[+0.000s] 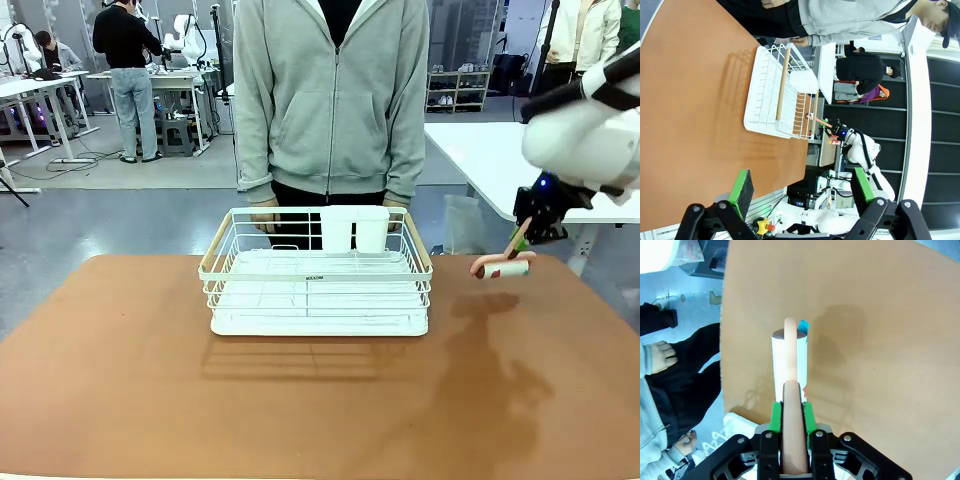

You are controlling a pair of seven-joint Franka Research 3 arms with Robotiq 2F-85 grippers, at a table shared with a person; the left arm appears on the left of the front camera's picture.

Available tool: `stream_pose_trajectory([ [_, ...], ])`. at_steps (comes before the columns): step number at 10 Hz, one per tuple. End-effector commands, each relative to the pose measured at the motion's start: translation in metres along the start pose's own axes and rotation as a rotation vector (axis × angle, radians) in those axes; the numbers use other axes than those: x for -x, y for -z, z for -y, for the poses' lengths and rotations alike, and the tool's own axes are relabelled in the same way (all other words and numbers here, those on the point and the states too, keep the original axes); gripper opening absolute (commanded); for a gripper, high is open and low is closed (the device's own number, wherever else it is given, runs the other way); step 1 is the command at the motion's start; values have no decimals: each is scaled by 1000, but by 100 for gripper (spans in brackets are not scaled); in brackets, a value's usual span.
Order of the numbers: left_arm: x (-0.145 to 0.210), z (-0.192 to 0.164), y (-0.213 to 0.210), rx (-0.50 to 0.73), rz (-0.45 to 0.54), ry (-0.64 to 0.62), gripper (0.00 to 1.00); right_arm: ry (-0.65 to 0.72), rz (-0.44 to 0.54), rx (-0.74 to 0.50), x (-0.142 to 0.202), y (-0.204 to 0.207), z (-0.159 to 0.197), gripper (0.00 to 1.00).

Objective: Clean the table.
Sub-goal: Place the Lint Roller down when the Dish drying rack is positioned in the middle of the table.

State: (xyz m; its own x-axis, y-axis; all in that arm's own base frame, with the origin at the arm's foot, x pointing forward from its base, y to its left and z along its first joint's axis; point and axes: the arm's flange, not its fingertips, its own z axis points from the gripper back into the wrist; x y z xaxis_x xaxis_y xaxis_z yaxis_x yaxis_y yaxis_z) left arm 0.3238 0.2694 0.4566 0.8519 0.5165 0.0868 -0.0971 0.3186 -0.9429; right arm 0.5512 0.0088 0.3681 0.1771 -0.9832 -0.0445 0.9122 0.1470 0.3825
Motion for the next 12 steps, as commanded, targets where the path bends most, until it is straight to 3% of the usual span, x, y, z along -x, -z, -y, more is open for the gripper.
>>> stream_pose_trajectory([
  [1,2,1,-3,12,-3,5,100,60,5,-29,16,4,18,21],
  [2,2,1,-3,12,-3,5,100,60,47,-33,18,7,27,21],
  [6,2,1,-3,12,-3,5,100,72,14,-4,24,13,40,21],
  [9,2,1,-3,12,-3,5,100,97,7,65,23,-2,51,91],
  [10,2,1,-3,12,-3,5,100,83,-1,107,25,-11,56,100],
  [12,2,1,-3,12,-3,5,100,76,11,158,29,-26,68,100],
])
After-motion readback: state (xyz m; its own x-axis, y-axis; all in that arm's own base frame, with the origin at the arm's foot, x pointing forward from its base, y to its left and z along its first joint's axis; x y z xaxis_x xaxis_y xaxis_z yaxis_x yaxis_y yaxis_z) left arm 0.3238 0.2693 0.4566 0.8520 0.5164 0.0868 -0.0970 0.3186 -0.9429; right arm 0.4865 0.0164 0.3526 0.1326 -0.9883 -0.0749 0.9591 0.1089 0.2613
